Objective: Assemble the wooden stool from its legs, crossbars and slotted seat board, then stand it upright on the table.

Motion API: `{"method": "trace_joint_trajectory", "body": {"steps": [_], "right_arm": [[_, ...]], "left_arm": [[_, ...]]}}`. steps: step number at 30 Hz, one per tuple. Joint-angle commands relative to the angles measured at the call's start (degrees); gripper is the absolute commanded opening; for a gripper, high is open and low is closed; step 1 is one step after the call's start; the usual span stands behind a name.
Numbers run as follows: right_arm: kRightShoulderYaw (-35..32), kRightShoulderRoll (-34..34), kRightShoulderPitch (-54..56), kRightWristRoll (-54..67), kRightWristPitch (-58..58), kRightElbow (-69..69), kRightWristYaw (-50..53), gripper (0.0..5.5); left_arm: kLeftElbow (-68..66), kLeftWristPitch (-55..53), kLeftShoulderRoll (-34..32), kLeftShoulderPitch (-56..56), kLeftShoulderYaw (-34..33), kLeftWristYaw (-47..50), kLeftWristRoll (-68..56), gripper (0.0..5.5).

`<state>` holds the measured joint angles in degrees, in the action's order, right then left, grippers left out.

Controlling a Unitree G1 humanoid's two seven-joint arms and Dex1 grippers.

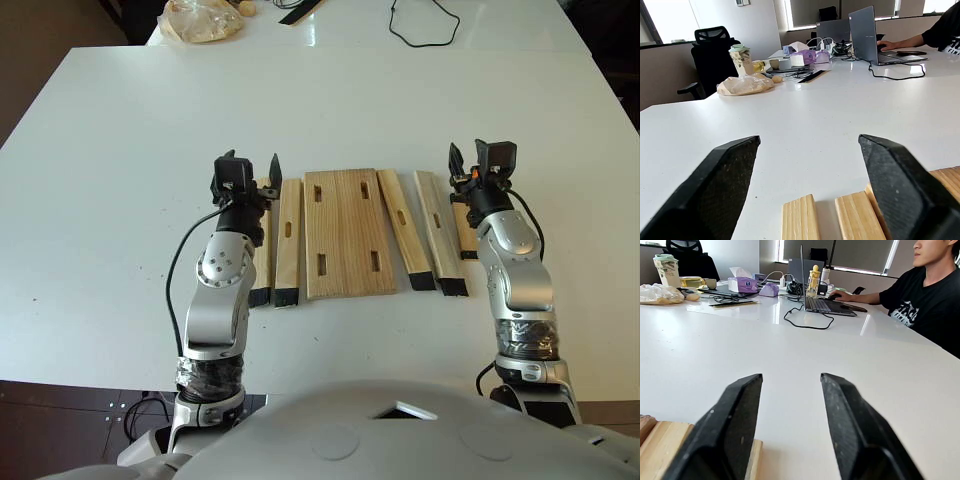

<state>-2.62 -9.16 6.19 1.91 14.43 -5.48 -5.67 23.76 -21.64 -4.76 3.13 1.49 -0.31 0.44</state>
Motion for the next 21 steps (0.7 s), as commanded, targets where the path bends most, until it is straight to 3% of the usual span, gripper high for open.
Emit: {"method": "trace_joint_trajectory", "body": {"steps": [1, 21], "right_arm": [[-0.42, -0.47, 0.88, 0.03, -0.25, 0.22, -0.32, 2.16], [-0.28, -0.78, 2.18, -0.07, -0.89, 1.31, -1.04, 2.16]], "left_arm": [[-0.37, -0.27, 0.18, 0.25, 0.46, 0.2, 0.81, 3.68], [-1.7, -1.83, 1.13, -0.16, -0.46, 1.74, 1.81, 3.68]]}}
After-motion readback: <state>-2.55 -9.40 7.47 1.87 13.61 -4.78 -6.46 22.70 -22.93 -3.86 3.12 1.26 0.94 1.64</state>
